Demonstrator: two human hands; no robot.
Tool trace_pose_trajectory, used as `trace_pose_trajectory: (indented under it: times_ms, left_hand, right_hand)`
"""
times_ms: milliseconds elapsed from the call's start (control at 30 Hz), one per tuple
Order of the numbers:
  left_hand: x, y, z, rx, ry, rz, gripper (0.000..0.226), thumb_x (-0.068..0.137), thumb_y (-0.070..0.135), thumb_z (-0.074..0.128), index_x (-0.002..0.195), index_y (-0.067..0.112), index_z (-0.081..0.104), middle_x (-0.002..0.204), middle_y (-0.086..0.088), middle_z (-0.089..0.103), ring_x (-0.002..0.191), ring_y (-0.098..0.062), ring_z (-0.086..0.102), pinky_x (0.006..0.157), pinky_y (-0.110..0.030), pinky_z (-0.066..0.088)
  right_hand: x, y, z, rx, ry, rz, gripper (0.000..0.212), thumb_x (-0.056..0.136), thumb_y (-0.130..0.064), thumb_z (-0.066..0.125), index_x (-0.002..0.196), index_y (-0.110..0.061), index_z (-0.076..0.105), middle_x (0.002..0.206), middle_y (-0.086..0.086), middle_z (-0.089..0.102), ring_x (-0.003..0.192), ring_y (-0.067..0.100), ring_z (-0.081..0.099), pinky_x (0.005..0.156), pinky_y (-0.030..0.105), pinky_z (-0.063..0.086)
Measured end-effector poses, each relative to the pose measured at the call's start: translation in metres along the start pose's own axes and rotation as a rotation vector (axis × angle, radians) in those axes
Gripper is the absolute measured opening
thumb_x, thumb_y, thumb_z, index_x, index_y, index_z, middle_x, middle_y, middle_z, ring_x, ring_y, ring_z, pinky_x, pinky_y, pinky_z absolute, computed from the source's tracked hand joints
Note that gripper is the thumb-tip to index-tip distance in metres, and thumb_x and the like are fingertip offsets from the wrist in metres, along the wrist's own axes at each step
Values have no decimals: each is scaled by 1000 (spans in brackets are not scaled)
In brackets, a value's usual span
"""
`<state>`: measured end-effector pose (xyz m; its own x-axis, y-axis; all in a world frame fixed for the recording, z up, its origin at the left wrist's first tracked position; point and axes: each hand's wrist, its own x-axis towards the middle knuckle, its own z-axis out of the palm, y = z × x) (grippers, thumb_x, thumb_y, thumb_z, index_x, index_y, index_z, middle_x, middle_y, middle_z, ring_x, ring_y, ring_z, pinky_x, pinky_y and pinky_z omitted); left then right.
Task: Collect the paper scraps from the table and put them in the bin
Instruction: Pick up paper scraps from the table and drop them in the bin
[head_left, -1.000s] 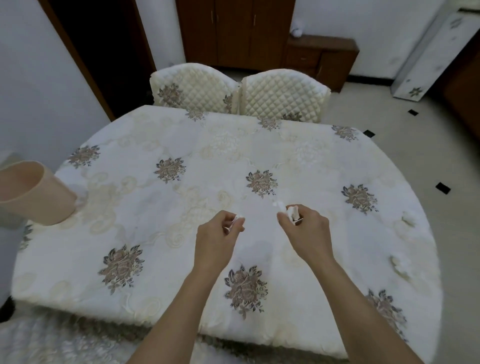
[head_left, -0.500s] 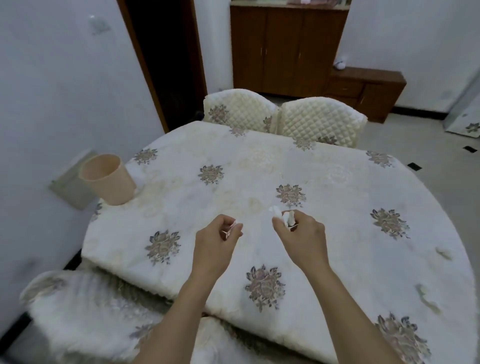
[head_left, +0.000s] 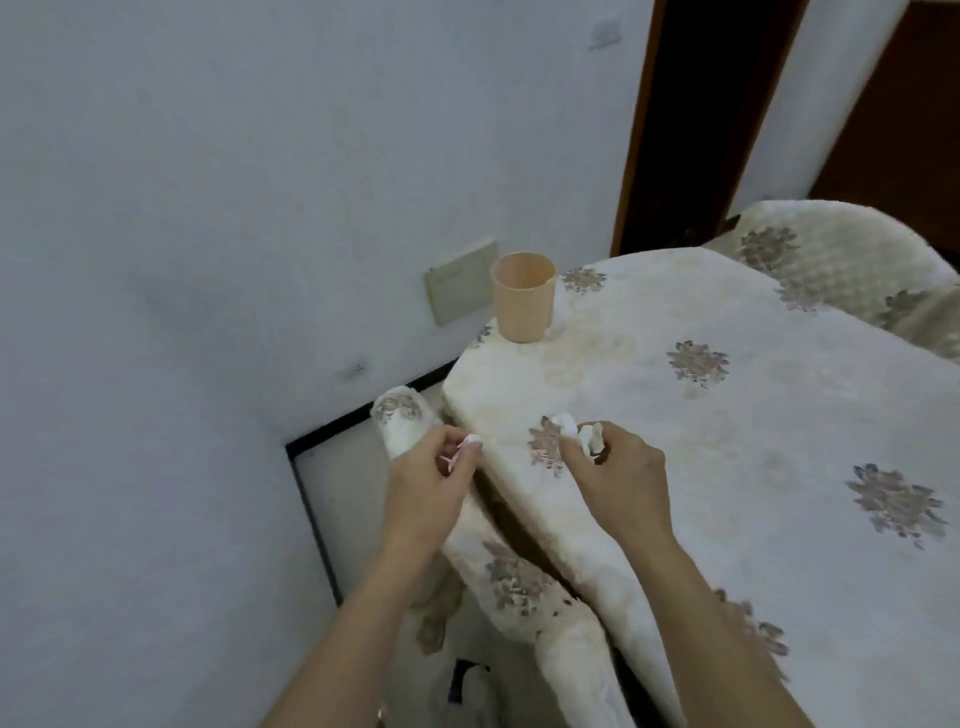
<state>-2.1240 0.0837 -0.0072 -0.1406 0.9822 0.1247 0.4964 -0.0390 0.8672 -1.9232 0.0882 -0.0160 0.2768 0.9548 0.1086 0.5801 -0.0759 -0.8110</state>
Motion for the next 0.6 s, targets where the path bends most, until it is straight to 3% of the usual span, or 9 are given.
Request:
trace_pose_trajectory:
  times_ms: [133, 267, 433, 600]
  left_hand:
    - [6, -27, -41, 5, 116, -77, 8, 91, 37, 65, 84, 35, 65, 74, 10, 72, 72, -11, 69, 63, -29, 52]
    - [21, -48, -70, -11, 203, -127, 10, 92, 33, 66, 92, 24, 70, 75, 8, 73, 66, 1, 64, 59, -17, 46]
    - [60, -82, -98, -39, 271, -150, 12, 92, 30, 67, 83, 22, 68, 74, 2, 72, 61, -9, 57, 56, -16, 43]
    - [137, -130, -136, 3, 290, -161, 13, 91, 31, 67, 81, 23, 68, 72, 5, 71, 57, -4, 53, 56, -15, 41]
  right_hand:
    - [10, -42, 43, 18, -94, -68, 32, 82, -43, 59, 67, -15, 57, 59, 4, 58, 64, 27, 56, 61, 42, 49]
    - [19, -69, 81, -39, -124, -167, 36, 84, -45, 58, 68, -13, 57, 60, 2, 60, 63, 23, 57, 61, 41, 51]
    - [45, -93, 136, -32, -173, -196, 47, 87, -56, 54, 77, -11, 64, 61, 4, 64, 64, 23, 60, 61, 42, 53]
    - [85, -121, 203, -21, -219, -184, 45, 87, -49, 59, 60, -15, 48, 52, 1, 52, 54, 23, 52, 55, 45, 46]
